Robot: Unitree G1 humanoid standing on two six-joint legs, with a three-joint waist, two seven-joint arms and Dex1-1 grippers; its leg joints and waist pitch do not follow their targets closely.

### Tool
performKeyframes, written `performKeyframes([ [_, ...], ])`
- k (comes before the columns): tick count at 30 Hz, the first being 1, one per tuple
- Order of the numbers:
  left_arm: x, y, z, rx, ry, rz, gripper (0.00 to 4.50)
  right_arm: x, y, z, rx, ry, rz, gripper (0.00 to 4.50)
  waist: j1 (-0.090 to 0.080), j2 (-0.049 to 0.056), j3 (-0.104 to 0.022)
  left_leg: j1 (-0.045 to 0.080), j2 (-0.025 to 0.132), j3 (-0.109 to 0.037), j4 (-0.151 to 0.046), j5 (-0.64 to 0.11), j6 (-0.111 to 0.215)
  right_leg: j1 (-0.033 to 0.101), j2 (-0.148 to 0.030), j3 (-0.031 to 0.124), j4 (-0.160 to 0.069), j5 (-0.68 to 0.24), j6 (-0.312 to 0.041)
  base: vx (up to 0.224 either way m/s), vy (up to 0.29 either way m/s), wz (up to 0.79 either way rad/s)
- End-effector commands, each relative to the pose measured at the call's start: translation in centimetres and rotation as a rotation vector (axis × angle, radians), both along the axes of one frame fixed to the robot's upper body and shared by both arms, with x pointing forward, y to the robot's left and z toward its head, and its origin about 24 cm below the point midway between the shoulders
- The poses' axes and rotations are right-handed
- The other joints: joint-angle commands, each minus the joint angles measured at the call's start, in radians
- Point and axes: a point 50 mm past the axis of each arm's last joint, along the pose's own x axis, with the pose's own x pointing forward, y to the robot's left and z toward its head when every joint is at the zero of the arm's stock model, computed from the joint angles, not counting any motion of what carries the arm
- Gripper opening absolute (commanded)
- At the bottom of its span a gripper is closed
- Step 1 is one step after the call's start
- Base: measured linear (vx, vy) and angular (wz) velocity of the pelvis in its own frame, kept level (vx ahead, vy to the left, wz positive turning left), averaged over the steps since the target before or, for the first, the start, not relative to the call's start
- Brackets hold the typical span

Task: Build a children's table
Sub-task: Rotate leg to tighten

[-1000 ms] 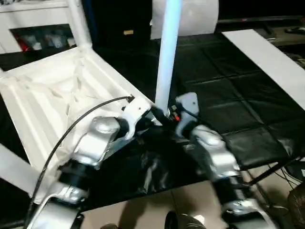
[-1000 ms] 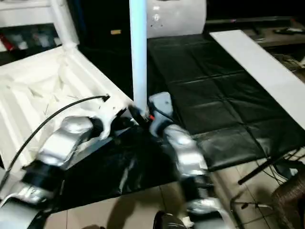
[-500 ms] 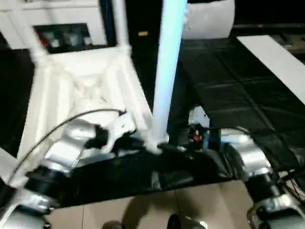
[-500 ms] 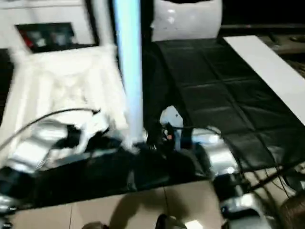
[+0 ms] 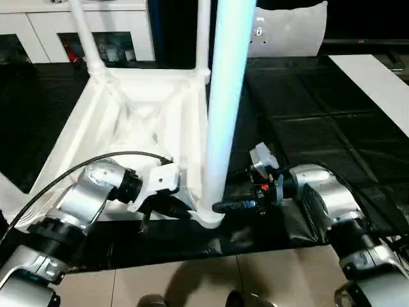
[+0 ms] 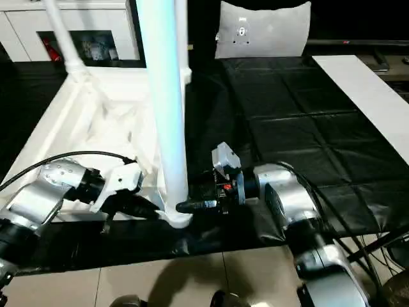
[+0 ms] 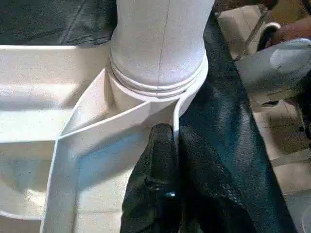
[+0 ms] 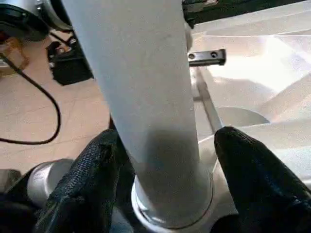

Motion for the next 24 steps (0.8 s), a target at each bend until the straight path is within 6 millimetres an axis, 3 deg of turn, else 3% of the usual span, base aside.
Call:
performKeyframes([
  [1,-0.6,-1.2,-0.4,0.018,0.035,-0.108,0.00,0.1,0.2,0.2,-0.011,0.004,0.030,2.85,-0.004,-0.003,-0.074,-0.014,0.022,0.022,-0.071,-0.075,0.089,0.074,-0.065,0.070,-0.069,-0.402,-0.129,0.000,0.000,0.00],
  [10,-0.5,-1.1,-0.5,0.030,0.036,-0.111,0.00,-0.1,0.6,0.1,-0.009,0.049,0.085,2.09,-0.004,-0.002,-0.076,-0.019,0.024,0.020,-0.070,-0.048,0.093,0.076,-0.063,0.070,-0.060,-0.350,-0.143,0.000,0.000,0.00],
  [17,-0.2,-0.9,-0.5,0.013,0.037,-0.030,0.00,-0.7,0.8,-0.2,0.020,0.080,0.074,1.99,-0.003,0.000,-0.073,-0.018,0.023,0.021,-0.071,-0.059,0.086,0.076,-0.062,0.071,-0.064,-0.368,-0.131,0.000,0.000,0.00],
  [20,0.5,-1.2,-0.4,-0.014,0.011,0.091,0.00,-1.4,1.4,-0.6,0.059,0.094,0.005,1.99,-0.002,0.002,-0.070,-0.016,0.024,0.021,-0.072,-0.071,0.083,0.074,-0.061,0.070,-0.066,-0.379,-0.129,0.000,0.000,0.00],
  [23,1.4,-2.1,-0.4,-0.076,-0.016,0.251,0.00,-2.3,2.9,-1.5,0.084,0.101,-0.111,1.99,-0.002,0.002,-0.059,-0.012,0.017,0.022,-0.076,-0.123,0.061,0.071,-0.061,0.066,-0.086,-0.480,-0.089,0.000,0.000,0.00],
  [24,1.5,-2.5,-0.4,-0.089,-0.019,0.285,0.00,-2.4,3.4,-1.8,0.087,0.101,-0.154,1.99,-0.006,-0.002,-0.057,-0.012,0.010,0.022,-0.076,-0.145,0.052,0.073,-0.061,0.060,-0.097,-0.546,-0.054,0.000,0.000,0.00],
])
